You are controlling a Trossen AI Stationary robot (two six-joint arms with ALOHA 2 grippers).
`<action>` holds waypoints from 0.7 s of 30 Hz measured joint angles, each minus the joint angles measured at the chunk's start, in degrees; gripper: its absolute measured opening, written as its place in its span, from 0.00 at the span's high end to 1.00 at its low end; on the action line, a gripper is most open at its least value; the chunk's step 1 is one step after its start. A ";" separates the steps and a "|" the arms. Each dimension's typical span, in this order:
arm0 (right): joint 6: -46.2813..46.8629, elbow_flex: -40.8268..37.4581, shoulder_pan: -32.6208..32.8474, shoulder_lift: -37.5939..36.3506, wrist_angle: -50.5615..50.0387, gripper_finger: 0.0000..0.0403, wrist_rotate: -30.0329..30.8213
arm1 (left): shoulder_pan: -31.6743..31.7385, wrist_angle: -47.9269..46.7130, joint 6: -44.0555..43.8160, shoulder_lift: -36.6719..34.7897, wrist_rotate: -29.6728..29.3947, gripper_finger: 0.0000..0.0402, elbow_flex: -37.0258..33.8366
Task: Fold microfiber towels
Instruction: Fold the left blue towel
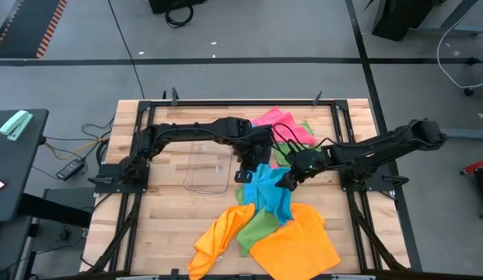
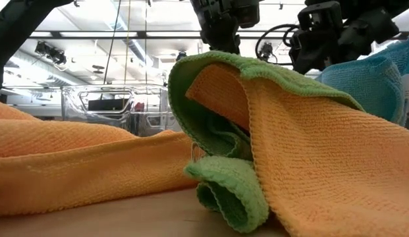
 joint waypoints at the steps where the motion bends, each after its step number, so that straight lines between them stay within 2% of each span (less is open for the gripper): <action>1: 0.38 0.00 0.00 0.18 0.00 0.31 -0.04 | 0.00 -0.01 0.14 0.02 0.01 0.96 0.00; 8: 1.47 0.00 0.02 0.54 -0.13 0.50 0.02 | 0.00 -0.39 0.50 0.02 0.04 0.96 0.00; 18: 1.93 0.00 0.02 0.04 -0.18 0.86 -0.04 | 0.00 -2.13 2.64 0.02 0.06 0.96 0.00; 21: 2.47 0.04 0.02 -1.32 -0.19 0.94 -0.70 | -0.02 -2.31 3.03 0.02 0.09 0.96 0.00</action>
